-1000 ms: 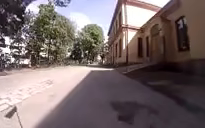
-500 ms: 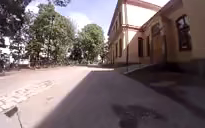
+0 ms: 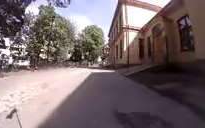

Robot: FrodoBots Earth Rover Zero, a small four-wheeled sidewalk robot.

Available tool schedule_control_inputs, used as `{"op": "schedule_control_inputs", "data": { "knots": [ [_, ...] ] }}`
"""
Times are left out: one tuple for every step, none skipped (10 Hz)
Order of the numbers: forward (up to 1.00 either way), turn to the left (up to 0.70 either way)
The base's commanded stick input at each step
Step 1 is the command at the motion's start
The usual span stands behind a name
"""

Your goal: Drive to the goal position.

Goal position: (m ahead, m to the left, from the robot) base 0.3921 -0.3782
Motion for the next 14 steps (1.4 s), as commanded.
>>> {"op": "schedule_control_inputs", "data": {
  "knots": [
    [0.75,0.0],
    [0.81,0.0],
    [0.85,0.0],
    [0.85,0.0],
    [0.8,0.0],
    [0.72,0.0],
    [0.63,0.0],
    [0.54,0.0],
    [0.46,0.0],
    [0.37,0.0],
    [0.29,0.0],
    [0.2,0.0],
    [0.11,0.0],
    [0.03,0.0]
  ]
}}
